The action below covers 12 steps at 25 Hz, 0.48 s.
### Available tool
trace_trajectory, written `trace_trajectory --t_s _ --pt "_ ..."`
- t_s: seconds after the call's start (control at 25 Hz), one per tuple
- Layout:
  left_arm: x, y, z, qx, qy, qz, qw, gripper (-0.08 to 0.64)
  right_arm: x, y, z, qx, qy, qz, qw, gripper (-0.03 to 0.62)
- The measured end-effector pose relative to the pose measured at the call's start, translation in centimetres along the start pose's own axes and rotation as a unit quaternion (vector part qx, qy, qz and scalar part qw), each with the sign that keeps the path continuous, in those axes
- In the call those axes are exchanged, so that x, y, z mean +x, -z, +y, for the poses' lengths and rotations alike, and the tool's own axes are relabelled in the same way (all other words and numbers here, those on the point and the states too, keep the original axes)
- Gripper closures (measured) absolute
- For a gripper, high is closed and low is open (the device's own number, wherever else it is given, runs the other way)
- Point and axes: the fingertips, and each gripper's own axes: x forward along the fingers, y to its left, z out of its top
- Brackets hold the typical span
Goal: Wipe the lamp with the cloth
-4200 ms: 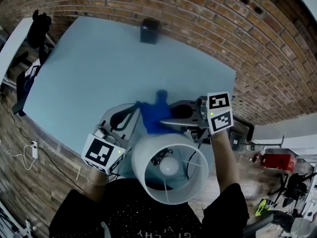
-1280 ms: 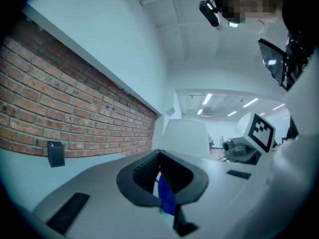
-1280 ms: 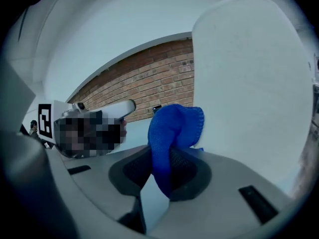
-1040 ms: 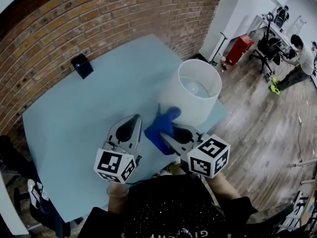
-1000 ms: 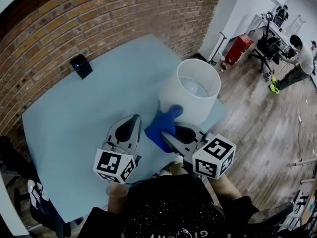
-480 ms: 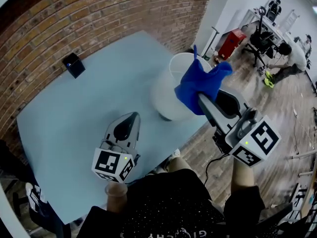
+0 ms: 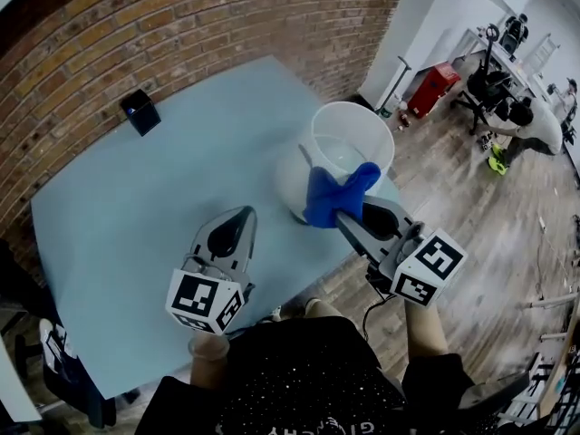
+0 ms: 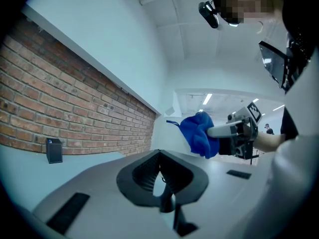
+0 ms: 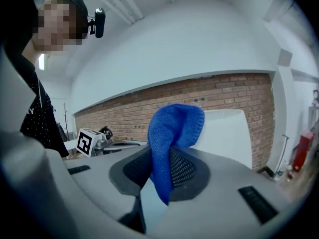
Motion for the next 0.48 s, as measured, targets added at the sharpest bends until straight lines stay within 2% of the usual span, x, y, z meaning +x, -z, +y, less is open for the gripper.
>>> trace_trajectory --t_s 0.24,0.48 --pt "0.9 1.9 -1.2 0.001 -0.027 0.026 0.9993 0.551 -0.6 5.0 -0.6 0.078 -0.055 0.004 0.995 0.517" --pt "1.1 4.0 -2.7 -0.026 -0.091 0.029 0.9951 0.552 -1.7 11.8 -1.3 0.124 -0.128 0.047 0.983 0.518"
